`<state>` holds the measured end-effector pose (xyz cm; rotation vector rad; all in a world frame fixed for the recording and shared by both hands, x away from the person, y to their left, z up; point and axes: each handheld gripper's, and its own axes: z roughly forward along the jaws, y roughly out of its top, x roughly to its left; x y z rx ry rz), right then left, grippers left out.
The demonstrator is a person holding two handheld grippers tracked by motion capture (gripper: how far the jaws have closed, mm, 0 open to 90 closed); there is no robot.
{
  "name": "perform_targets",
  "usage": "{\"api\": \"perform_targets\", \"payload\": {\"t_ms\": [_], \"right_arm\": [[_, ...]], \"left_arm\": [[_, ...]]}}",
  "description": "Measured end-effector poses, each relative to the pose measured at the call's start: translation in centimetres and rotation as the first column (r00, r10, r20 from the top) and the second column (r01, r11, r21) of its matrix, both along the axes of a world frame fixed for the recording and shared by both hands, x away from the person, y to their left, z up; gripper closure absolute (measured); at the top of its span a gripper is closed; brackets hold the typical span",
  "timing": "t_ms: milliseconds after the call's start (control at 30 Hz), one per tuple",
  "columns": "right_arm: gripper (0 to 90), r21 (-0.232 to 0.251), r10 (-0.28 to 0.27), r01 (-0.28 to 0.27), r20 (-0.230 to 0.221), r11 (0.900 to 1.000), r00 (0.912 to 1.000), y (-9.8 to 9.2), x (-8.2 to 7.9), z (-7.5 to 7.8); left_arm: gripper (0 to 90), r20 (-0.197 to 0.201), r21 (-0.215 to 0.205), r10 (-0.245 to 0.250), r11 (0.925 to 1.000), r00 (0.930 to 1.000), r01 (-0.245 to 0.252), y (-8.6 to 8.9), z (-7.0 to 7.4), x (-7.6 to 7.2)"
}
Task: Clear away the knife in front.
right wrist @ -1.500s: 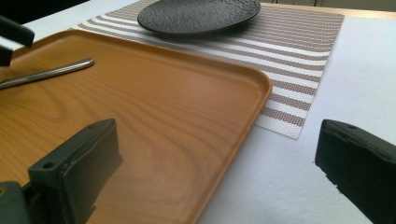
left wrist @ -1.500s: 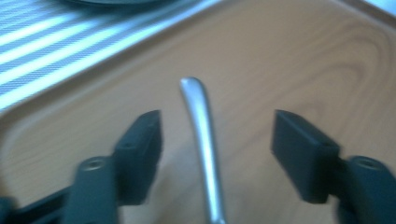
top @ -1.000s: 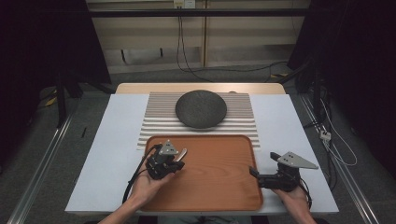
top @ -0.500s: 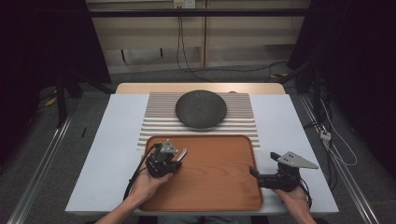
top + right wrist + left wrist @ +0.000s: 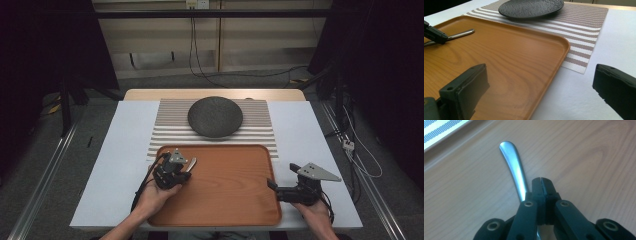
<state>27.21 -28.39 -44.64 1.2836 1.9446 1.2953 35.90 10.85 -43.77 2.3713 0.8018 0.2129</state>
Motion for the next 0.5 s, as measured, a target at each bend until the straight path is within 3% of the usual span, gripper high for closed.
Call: {"api": "perform_targets", "payload": {"t_ms": [133, 200, 500], "right_arm": [[0.0, 0.003, -0.002, 0.002, -0.001, 1.0, 1.0, 0.03, 0.04, 0.0], [0.0, 0.002, 0.002, -0.002, -0.001, 1.0, 1.0, 0.1, 0.03, 0.01], [0.0, 0.002, 0.002, -0.002, 0.0, 1.0, 1.0, 0.07, 0.01, 0.01]], "left_arm": [[90.0, -0.013, -0.009, -0.022, 0.9997, 0.9997, 0.022, 0.35, 0.01, 0.15], [90.0, 0.002, -0.002, -0.018, 0.9998, 0.9998, 0.018, 0.54, 0.0, 0.12], [90.0, -0.009, -0.005, -0.013, 0.9999, 0.9999, 0.013, 0.97, 0.02, 0.32]]}}
